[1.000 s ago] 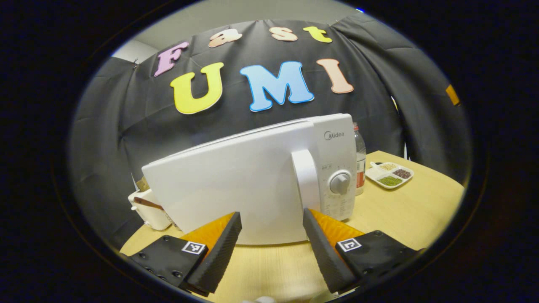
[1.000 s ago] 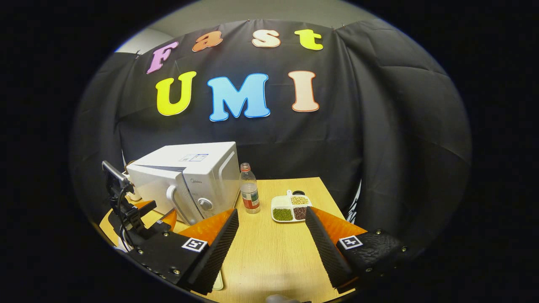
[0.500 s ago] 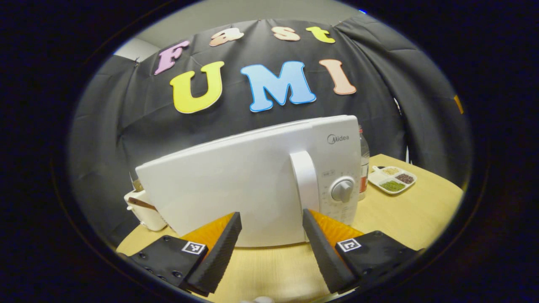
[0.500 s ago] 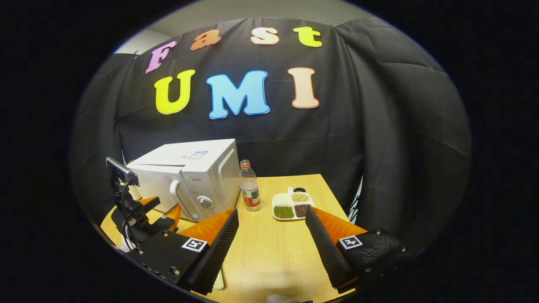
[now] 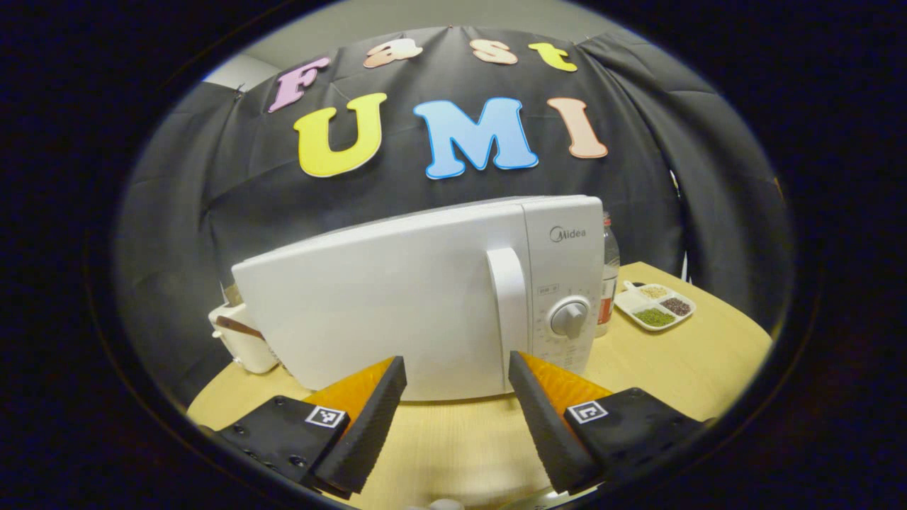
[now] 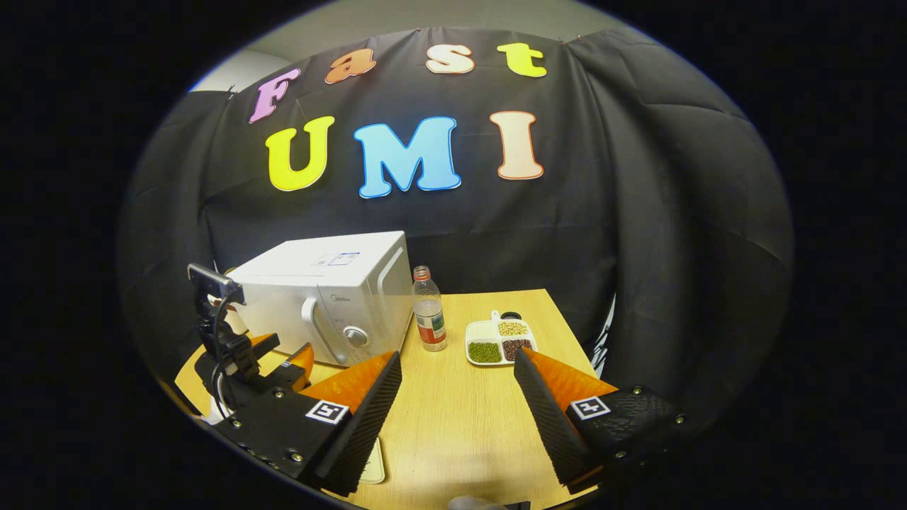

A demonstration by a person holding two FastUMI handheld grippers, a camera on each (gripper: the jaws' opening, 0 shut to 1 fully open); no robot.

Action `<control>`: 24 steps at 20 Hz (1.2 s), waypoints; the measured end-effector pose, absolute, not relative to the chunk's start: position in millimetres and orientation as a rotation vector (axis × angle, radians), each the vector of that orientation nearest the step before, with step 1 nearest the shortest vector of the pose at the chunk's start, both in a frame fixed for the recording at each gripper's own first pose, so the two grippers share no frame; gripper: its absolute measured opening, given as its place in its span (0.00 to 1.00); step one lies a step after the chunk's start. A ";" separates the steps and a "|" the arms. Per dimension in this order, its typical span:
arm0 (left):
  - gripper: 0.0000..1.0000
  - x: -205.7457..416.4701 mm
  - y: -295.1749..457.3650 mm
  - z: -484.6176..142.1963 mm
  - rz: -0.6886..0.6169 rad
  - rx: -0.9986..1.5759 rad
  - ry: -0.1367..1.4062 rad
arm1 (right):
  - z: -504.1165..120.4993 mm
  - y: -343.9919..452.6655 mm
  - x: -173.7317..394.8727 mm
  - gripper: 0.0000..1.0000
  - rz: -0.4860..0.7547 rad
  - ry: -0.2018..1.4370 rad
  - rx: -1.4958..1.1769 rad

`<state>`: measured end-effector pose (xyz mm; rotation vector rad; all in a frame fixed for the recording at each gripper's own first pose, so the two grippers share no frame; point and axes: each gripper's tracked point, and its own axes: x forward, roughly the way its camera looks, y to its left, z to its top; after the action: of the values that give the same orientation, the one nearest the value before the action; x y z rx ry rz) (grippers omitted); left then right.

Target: Open the microwave oven with the left hand, put the food in, and close the microwave oven.

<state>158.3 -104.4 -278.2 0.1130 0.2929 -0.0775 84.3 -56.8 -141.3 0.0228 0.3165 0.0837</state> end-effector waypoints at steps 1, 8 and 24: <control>1.00 148.9 -97.7 -265.2 -0.080 0.119 0.274 | -137.6 -52.8 80.2 0.98 0.087 0.312 0.024; 0.99 74.2 -20.0 -160.5 -0.054 0.070 0.190 | -87.5 -19.3 47.6 0.98 0.078 0.205 0.044; 0.97 -25.1 89.6 -35.1 -0.021 0.042 0.092 | -36.8 7.8 -12.4 0.92 -0.032 0.070 0.019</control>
<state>-25.1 89.6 -35.1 0.0423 0.0923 -0.0212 -12.4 7.8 -36.8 0.0185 0.0700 -0.0318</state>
